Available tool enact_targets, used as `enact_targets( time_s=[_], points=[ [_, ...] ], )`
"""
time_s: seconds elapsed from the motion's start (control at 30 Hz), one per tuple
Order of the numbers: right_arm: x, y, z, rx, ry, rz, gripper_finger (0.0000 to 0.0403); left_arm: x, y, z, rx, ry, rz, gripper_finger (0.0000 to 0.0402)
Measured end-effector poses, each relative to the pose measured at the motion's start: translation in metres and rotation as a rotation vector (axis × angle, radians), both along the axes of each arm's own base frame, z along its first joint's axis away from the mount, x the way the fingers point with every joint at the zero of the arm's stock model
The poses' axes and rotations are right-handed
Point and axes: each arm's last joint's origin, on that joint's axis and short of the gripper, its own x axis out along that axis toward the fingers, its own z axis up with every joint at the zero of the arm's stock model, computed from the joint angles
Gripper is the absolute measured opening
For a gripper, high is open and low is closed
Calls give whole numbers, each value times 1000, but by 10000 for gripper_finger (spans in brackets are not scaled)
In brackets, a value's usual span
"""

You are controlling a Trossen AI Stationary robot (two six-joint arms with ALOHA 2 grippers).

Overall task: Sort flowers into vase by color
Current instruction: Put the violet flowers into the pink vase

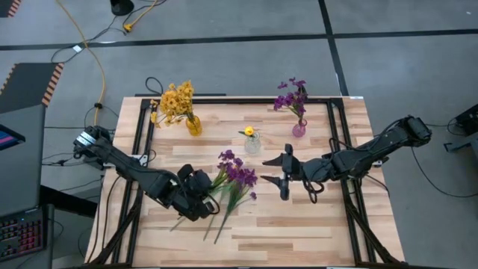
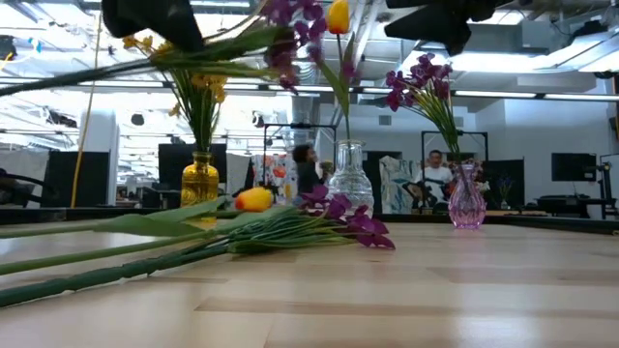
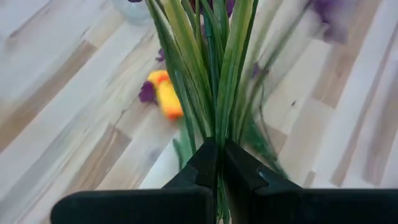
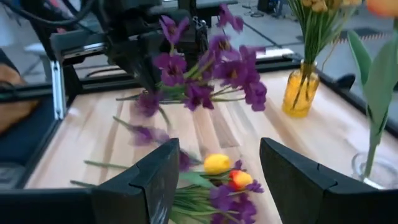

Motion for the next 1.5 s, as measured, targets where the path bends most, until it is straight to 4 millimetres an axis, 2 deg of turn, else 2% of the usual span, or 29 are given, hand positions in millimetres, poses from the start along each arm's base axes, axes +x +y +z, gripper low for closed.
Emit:
enact_targets(
  time_s=[0.27, 0.43, 0.93, 1.27, 1.5],
  points=[
    [-1, 1, -3, 123, 9, -27, 250, 6, -1, 23, 40, -71, -16, 0],
    [-1, 3, -3, 148, 23, 44, 250, 9, 1, 34, 134, -147, 29, 0],
    [2, 4, 4, 83, -39, 94, 250, 32, -8, 62, 346, -402, -35, 0],
    [4, 7, 19, -37, -179, 176, 250, 38, -11, 69, 398, -462, -98, 0],
    [5, 6, 25, -69, -240, 183, 250, 59, -17, 57, 453, -467, -146, 0]
  ],
)
